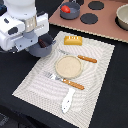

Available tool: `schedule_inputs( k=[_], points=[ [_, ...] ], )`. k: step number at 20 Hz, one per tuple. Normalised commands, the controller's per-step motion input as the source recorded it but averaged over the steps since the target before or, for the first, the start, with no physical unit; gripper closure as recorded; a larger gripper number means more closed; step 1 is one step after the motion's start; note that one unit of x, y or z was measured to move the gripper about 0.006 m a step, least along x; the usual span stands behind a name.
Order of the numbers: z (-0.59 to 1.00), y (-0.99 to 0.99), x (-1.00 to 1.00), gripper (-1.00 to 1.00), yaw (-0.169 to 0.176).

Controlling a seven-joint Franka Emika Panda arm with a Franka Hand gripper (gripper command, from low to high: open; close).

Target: Interact with the objects in diverse but meaningful ways.

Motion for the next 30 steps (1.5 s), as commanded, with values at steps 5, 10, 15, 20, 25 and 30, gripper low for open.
schedule_inputs(
  k=[5, 10, 15, 20, 25, 30],
  points=[
    [-0.23, -0.14, -0.39, 1.0, 0.001],
    [0.08, -0.01, -0.45, -1.0, 0.0],
    [0.4, 0.0, -0.35, -1.0, 0.0],
    [0.59, 0.0, -0.26, -1.0, 0.0],
    [0.75, 0.0, -0.01, -1.0, -0.003],
    [0.52, 0.16, 0.64, -1.0, 0.0]
  ],
)
